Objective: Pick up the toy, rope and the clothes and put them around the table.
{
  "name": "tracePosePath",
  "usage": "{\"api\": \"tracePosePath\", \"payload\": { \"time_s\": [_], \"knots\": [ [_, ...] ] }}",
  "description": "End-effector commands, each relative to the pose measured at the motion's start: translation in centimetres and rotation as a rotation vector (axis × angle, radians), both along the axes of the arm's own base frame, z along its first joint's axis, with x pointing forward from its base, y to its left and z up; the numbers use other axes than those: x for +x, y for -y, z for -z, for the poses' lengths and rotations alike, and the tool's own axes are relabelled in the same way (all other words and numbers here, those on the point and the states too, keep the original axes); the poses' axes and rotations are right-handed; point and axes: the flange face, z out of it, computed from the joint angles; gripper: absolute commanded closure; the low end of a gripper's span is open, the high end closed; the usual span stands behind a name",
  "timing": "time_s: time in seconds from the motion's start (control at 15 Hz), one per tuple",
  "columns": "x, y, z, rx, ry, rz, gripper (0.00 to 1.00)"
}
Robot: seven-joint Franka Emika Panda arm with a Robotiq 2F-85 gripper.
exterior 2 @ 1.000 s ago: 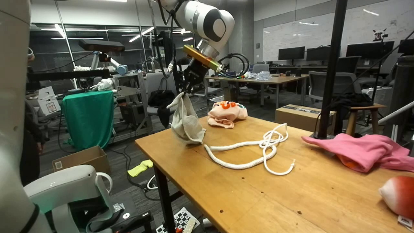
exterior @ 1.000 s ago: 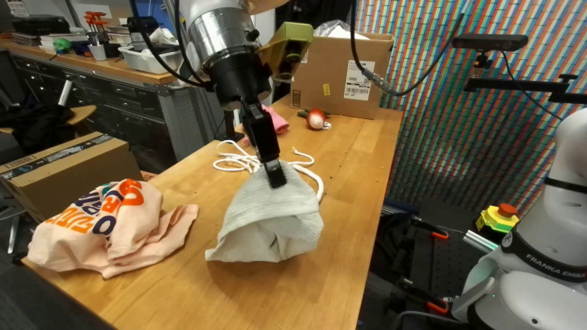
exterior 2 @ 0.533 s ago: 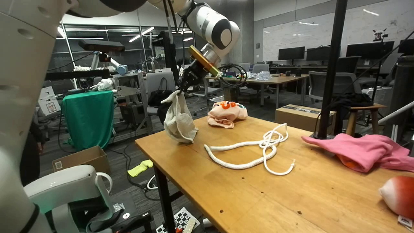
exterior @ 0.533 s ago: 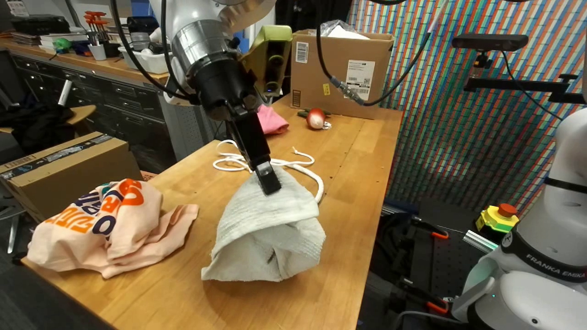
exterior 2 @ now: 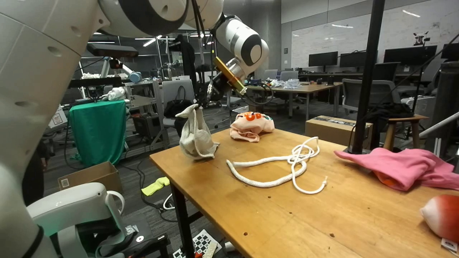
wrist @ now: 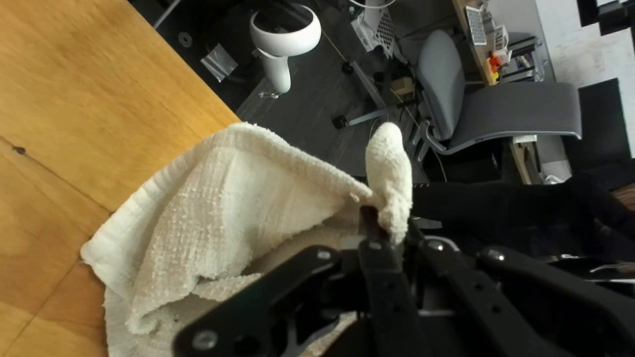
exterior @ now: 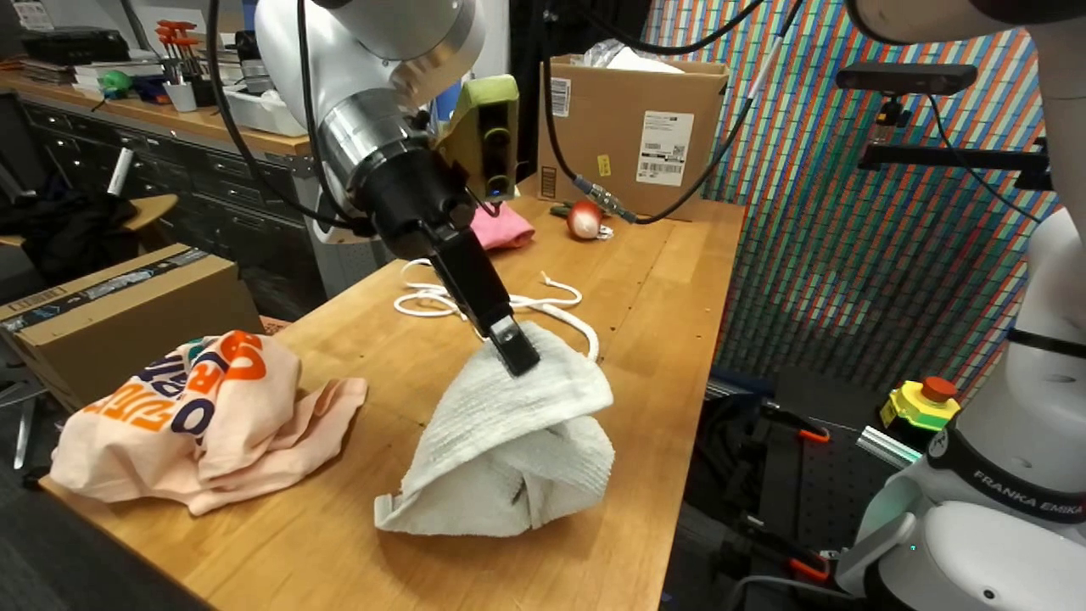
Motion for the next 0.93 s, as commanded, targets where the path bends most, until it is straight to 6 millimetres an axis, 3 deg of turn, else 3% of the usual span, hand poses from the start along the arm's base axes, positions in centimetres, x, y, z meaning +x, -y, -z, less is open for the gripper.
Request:
{"api": "tracePosePath", "payload": {
  "time_s": [0.0, 0.07, 0.6, 0.87],
  "knots": [
    [0.2, -0.7, -0.1, -0.036, -0.045, -0.024, 0.65],
    [0.2, -0.7, 0.1, -0.043, -0.053, -0.026, 0.63],
    [1.4, -0.3, 0.0, -0.130, -0.007, 0.007, 0.02],
    [3.4, 1.7, 1.1, -0.297, 0.164, 0.028, 0.00]
  ]
}}
